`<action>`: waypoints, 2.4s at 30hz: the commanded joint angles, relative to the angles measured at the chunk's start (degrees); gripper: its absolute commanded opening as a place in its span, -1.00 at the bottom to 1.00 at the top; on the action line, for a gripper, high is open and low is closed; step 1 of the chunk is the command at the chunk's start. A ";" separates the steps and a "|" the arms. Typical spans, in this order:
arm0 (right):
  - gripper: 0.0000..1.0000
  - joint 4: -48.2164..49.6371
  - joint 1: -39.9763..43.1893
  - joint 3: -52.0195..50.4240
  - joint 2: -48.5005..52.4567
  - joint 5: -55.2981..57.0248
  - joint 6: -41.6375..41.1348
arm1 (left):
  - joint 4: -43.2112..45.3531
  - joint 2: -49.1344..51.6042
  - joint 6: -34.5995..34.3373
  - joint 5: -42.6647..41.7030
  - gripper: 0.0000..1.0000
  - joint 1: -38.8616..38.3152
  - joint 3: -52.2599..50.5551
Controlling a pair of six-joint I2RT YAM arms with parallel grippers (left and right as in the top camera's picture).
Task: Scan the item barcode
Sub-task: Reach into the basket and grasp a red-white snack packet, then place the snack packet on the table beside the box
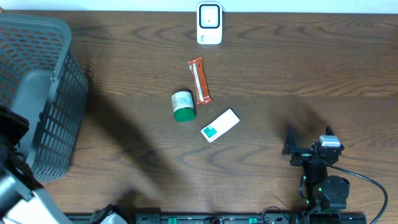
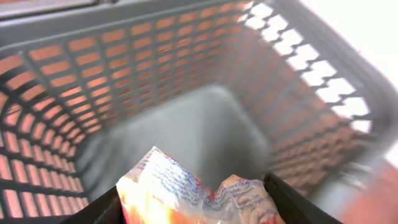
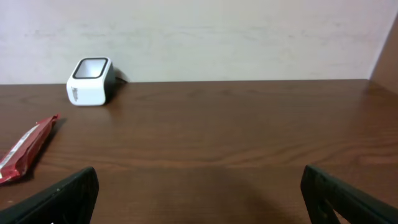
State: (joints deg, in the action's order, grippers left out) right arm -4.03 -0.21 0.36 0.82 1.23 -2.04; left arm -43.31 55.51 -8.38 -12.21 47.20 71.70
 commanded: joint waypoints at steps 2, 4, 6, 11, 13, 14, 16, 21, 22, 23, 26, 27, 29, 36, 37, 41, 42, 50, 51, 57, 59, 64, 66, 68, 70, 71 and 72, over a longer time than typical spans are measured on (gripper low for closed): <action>0.98 -0.22 0.28 -0.07 -0.44 -0.02 0.85 | -0.79 -4.24 -3.58 -20.81 0.20 -0.50 1.07; 0.99 -0.22 0.28 -0.07 -0.44 -0.04 0.85 | -2.01 -4.81 -3.93 -30.47 0.20 -1.88 1.07; 0.99 -0.22 0.28 -0.07 -0.44 -0.04 0.85 | -4.44 -4.76 -3.93 -36.83 0.20 -4.42 0.92; 0.99 -0.22 0.28 -0.07 -0.44 -0.04 0.85 | -7.61 -4.66 -1.09 -33.51 0.20 -16.55 -2.89; 0.99 -0.22 0.28 -0.07 -0.44 -0.02 0.85 | -7.43 -4.52 -1.14 -29.38 0.22 -22.21 -5.07; 0.99 -0.22 0.28 -0.07 -0.44 -0.02 0.85 | -7.15 -4.28 -1.14 -27.50 0.21 -25.18 -6.32; 0.99 -0.22 0.28 -0.07 -0.44 -0.04 0.85 | -5.70 -3.67 -1.49 -24.37 0.22 -31.47 -9.25; 0.99 -0.22 0.28 -0.07 -0.44 -0.04 0.83 | 3.54 0.63 -6.34 -15.37 0.22 -49.42 -18.29; 0.98 -0.22 0.28 -0.07 -0.44 -0.04 0.83 | 5.99 1.99 -7.48 -13.18 0.22 -52.89 -19.87; 0.99 -0.22 0.28 -0.07 -0.44 -0.04 0.83 | 8.35 3.54 -8.50 -10.91 0.22 -56.24 -21.14; 0.98 -0.22 0.28 -0.07 -0.44 -0.02 0.85 | 13.31 9.88 -10.93 -2.78 0.22 -66.14 -22.32; 0.99 -0.22 0.28 -0.07 -0.44 -0.04 0.83 | 14.80 12.22 -11.41 -0.22 0.21 -69.09 -22.32; 0.99 -0.22 0.28 -0.07 -0.44 -0.04 0.83 | 18.38 17.46 -12.15 4.17 0.22 -74.84 -22.32; 0.98 -0.22 0.28 -0.07 -0.44 -0.04 0.85 | 33.44 36.00 -17.62 10.99 0.22 -85.11 -22.32; 0.99 -0.22 0.28 -0.07 -0.44 -0.04 0.85 | 35.63 38.21 -19.19 10.91 0.22 -85.35 -22.32; 0.99 -0.22 0.28 -0.07 -0.44 -0.04 0.83 | 42.69 44.65 -20.24 5.42 0.22 -85.59 -22.32; 0.99 -0.22 0.28 -0.07 -0.44 -0.04 0.85 | 43.39 45.51 -20.24 5.14 0.22 -85.59 -22.32; 0.98 -0.22 0.28 -0.07 -0.44 -0.04 0.85 | 43.60 43.17 -19.08 5.38 0.75 -85.59 -22.08; 0.99 -0.22 0.28 -0.07 -0.44 -0.04 0.85 | 43.54 41.88 -18.53 5.38 0.77 -85.59 -21.84; 0.98 -0.20 0.28 -0.07 -0.44 0.02 0.85 | 40.17 32.92 -15.65 8.63 0.88 -85.50 -20.48; 0.99 -0.11 0.28 -0.07 -0.44 0.26 0.94 | 38.25 29.88 -15.28 10.99 0.93 -85.22 -20.17; 0.98 -0.04 0.28 -0.04 -0.44 1.20 3.48 | 33.38 21.64 -14.16 11.45 0.98 -82.68 -19.65; 0.98 -0.02 0.28 -0.04 -0.44 1.90 3.48 | 31.45 18.34 -13.94 11.45 0.98 -81.15 -19.63; 0.99 -0.02 0.28 -0.04 -0.44 1.88 3.43 | 29.57 15.02 -12.68 11.45 0.98 -79.43 -19.58; 0.99 0.15 0.28 -0.04 -0.44 1.66 3.37 | 27.39 11.23 -11.82 11.50 0.98 -77.44 -19.34; 0.98 0.13 0.26 -0.04 -0.44 0.55 2.75 | 26.16 9.49 -11.52 11.54 0.99 -76.50 -19.12; 0.99 0.15 0.26 -0.04 -0.44 -1.36 1.46 | 24.76 7.65 -11.43 11.72 0.99 -75.54 -18.91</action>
State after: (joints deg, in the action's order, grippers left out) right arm -3.84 -0.21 0.36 0.82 1.83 0.32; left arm -16.78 67.35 -21.98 -1.87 -30.41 50.54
